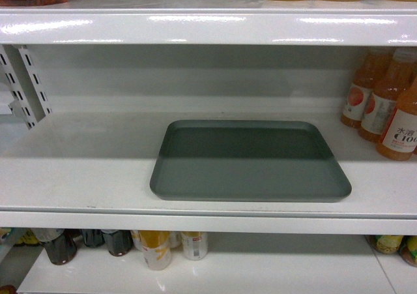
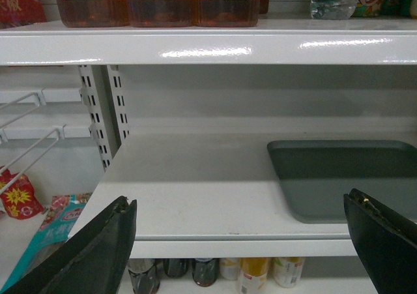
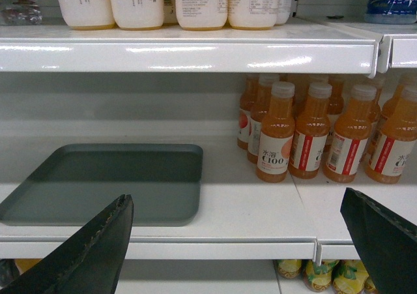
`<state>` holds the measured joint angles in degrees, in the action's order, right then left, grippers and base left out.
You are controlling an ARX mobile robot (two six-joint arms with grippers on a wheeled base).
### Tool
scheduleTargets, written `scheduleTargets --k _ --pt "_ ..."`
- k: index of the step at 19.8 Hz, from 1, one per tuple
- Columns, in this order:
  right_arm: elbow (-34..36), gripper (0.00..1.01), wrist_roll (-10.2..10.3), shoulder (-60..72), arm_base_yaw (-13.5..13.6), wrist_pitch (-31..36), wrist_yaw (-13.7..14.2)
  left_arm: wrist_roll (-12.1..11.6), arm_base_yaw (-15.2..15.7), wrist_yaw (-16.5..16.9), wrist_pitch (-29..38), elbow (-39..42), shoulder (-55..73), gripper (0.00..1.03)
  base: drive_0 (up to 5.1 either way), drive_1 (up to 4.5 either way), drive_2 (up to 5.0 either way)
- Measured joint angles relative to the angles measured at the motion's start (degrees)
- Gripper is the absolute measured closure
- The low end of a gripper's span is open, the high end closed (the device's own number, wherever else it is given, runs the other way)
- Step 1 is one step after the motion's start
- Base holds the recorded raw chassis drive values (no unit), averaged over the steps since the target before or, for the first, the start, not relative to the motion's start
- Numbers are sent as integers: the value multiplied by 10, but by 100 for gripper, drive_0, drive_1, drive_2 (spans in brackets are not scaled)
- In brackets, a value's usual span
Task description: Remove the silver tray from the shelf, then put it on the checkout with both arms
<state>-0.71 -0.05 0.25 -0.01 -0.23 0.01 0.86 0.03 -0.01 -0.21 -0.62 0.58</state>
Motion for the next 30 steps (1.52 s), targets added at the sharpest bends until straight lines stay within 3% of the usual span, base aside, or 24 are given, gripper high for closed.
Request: scheduleTargets --k 12,13,14,15,17,19,22,23,27,30 --pt "0 3 0 0 0 0 0 0 0 0 0 0 0 5 0 0 0" --pt "-3 3 -1 3 -1 -19 -5 3 -5 -14 -22 -5 5 5 0 0 0" --pt "-26 3 -10 34 -1 -81 -33 15 -28 -69 -86 -30 40 5 0 0 0" --pt "-51 3 -19 130 17 -90 -39 35 -42 -123 -113 -71 152 5 0 0 0" --pt "-68 3 -27 239 25 -35 -48 38 -34 -114 -41 -91 286 5 0 0 0" --pt "-89 3 -28 347 18 20 -56 52 -20 -70 39 -106 421 5 0 0 0" --pt "-127 3 -20 522 15 113 -75 68 -28 -19 134 -158 600 5 0 0 0" --pt "-145 3 -19 584 16 144 -76 74 -34 -17 165 -186 675 5 0 0 0" --pt "-263 3 7 840 24 229 -76 92 -75 -9 183 -308 907 5 0 0 0" --pt "-352 3 16 969 26 228 -68 94 -92 -24 159 -395 1012 5 0 0 0"
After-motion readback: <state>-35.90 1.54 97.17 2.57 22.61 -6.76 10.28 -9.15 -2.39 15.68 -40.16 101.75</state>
